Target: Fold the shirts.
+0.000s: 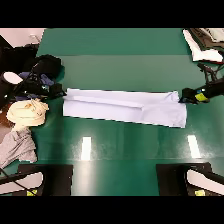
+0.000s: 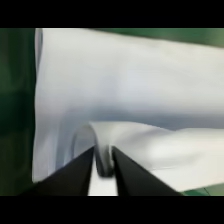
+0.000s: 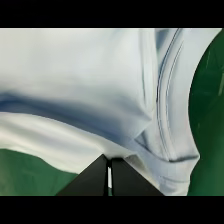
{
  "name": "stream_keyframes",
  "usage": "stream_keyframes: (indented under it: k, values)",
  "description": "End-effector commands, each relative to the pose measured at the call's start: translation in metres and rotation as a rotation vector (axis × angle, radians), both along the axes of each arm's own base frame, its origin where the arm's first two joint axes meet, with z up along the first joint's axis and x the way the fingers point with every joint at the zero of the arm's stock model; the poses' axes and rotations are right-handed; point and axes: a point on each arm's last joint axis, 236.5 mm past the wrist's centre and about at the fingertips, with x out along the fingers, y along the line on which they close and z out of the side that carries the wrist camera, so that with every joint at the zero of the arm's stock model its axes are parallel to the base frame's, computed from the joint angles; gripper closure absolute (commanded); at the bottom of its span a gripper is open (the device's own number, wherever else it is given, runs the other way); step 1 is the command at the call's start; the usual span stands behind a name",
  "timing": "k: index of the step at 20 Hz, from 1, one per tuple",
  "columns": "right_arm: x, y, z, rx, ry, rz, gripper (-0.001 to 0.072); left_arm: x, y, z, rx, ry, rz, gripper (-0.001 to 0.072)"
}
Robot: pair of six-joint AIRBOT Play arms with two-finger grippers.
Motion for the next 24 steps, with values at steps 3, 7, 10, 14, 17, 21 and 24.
stream_keyframes:
  k: [3, 7, 10, 14, 17, 21, 24]
  values:
    - [0.076, 0.012, -0.002, 0.190, -0.097, -0.137, 0.0222, 0.057, 0.016, 0.016, -0.028, -0.089, 0.171, 0.0095]
    - [0.047, 0.000, 0.002, 0.263, -0.064, -0.077, 0.0223, 0.030, -0.004, 0.024, -0.051, 0.008, 0.040, 0.0096]
    - [0.007, -0.022, -0.018, 0.278, -0.024, -0.104, 0.0222, 0.004, -0.022, 0.017, -0.045, 0.072, -0.087, 0.0475]
    - [-0.026, -0.046, -0.056, 0.318, 0.041, -0.166, 0.0055, -0.002, -0.060, 0.018, -0.026, 0.038, -0.200, 0.0676]
    - [-0.025, -0.045, -0.075, 0.383, 0.071, -0.137, 0.0056, -0.009, -0.093, 0.019, -0.022, 0.022, -0.270, 0.0676]
    - [-0.008, -0.023, -0.081, 0.494, 0.070, -0.035, 0.0056, -0.019, -0.117, 0.019, -0.022, 0.023, -0.324, 0.0676]
    - [-0.006, -0.006, -0.089, 0.515, 0.107, 0.033, 0.0056, -0.020, -0.118, 0.019, -0.029, 0.036, -0.310, 0.0676]
